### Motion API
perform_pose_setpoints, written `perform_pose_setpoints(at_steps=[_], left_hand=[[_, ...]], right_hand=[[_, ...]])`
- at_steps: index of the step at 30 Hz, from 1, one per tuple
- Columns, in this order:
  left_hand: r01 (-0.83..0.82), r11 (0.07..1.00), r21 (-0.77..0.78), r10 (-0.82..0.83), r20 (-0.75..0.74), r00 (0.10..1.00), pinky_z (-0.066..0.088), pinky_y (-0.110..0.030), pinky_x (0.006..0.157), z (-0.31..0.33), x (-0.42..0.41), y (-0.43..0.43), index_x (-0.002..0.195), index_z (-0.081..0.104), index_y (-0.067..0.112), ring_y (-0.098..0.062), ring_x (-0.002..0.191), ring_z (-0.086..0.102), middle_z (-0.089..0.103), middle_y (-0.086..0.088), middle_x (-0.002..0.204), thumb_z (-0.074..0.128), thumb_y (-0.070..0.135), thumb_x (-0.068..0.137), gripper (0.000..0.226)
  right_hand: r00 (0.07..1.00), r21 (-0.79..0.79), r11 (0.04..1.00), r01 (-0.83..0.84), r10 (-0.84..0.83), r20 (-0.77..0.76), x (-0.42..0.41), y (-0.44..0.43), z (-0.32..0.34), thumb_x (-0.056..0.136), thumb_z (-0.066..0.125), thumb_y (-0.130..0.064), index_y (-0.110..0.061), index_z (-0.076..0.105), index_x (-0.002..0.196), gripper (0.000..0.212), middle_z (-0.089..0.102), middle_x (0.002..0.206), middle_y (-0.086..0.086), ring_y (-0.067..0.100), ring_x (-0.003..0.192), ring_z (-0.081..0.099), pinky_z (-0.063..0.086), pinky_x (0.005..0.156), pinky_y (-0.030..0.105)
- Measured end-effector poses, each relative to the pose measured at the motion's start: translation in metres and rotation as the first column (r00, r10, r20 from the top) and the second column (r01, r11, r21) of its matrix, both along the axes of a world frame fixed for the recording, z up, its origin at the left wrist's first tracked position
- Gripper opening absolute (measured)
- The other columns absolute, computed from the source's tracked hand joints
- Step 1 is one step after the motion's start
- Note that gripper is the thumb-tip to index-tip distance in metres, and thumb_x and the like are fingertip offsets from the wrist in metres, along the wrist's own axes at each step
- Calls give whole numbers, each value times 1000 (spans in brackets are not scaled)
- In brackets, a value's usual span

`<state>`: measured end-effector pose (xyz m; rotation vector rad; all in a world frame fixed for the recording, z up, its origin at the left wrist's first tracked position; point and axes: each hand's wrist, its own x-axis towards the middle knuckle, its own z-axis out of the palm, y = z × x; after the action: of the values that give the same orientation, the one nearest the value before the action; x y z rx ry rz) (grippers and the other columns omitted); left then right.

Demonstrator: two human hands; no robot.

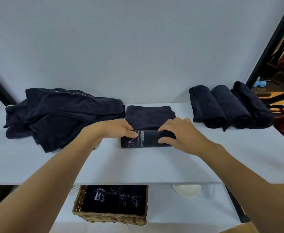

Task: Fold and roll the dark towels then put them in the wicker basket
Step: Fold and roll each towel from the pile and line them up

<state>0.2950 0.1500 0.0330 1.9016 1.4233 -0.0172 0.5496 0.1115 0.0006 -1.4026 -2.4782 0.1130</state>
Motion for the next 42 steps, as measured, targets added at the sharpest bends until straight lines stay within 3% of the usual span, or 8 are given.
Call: perform_pose_setpoints(at_steps=[4, 9, 12, 17, 22, 32, 39, 42], left_hand=[[-9, 924, 382, 19, -20, 1000, 49, -28, 79, 5, 3, -6, 83, 65, 26, -4, 81, 56, 64, 14, 79, 74, 38, 81, 16], [324, 604, 728, -103, -332, 938, 30, -23, 76, -10, 15, -26, 104, 61, 22, -14, 91, 49, 62, 8, 98, 68, 54, 80, 41], [297, 662, 688, -100, -312, 945, 29, -22, 75, -13, 13, -13, 107, 60, 22, -14, 92, 50, 61, 8, 98, 65, 52, 85, 37], [188, 870, 457, -134, -148, 980, 47, -26, 71, -4, 11, 21, 91, 67, 22, -11, 78, 60, 63, 11, 80, 72, 45, 82, 24], [242, 900, 363, -167, -224, 960, 51, -31, 77, 5, 17, 39, 93, 73, 18, -13, 82, 62, 67, 6, 87, 67, 39, 88, 22], [394, 689, 608, -78, -478, 875, 41, -33, 86, -3, 33, 21, 112, 61, 21, -19, 99, 54, 61, 4, 103, 60, 51, 88, 39], [222, 919, 327, -170, -181, 969, 44, -30, 64, 7, 26, 73, 85, 70, 15, -16, 69, 58, 64, 1, 73, 72, 36, 83, 21], [172, 963, 209, -144, -143, 979, 46, -30, 67, 11, 28, 82, 90, 73, 16, -16, 70, 59, 68, -2, 77, 71, 35, 84, 20]], right_hand=[[998, -215, 976, 29, -39, -42, -6, 21, 13, 94, 55, -47, -30, 64, 112, 27, 61, 111, -11, 13, 102, 49, 30, 98, 38], [990, -451, 889, 82, -124, -65, -8, 43, 18, 91, 58, -50, -34, 67, 100, 20, 60, 101, -16, 9, 104, 51, 36, 103, 40], [981, -396, 902, 174, -195, -12, -18, 42, 26, 92, 58, -47, -33, 69, 101, 20, 60, 98, -15, 12, 102, 55, 37, 99, 39], [984, 215, 969, 120, -145, 103, -36, 11, 9, 95, 52, -42, -29, 65, 111, 24, 62, 111, -8, 19, 99, 57, 32, 85, 33], [986, 32, 992, 124, -126, 107, -33, 24, 7, 91, 58, -49, -28, 57, 128, 42, 61, 123, -8, 18, 113, 51, 29, 97, 32], [976, -502, 863, 66, -162, -149, -24, 80, 31, 81, 74, -39, -26, 72, 100, 23, 66, 99, -6, 14, 91, 61, 50, 79, 28], [988, 101, 992, 81, -94, 122, -42, 57, 20, 86, 60, -49, -30, 60, 117, 36, 60, 109, -8, 18, 100, 54, 33, 86, 34], [990, 54, 995, 81, -86, 112, -39, 64, 14, 85, 63, -52, -29, 59, 120, 43, 61, 110, -10, 17, 101, 54, 34, 88, 34]])
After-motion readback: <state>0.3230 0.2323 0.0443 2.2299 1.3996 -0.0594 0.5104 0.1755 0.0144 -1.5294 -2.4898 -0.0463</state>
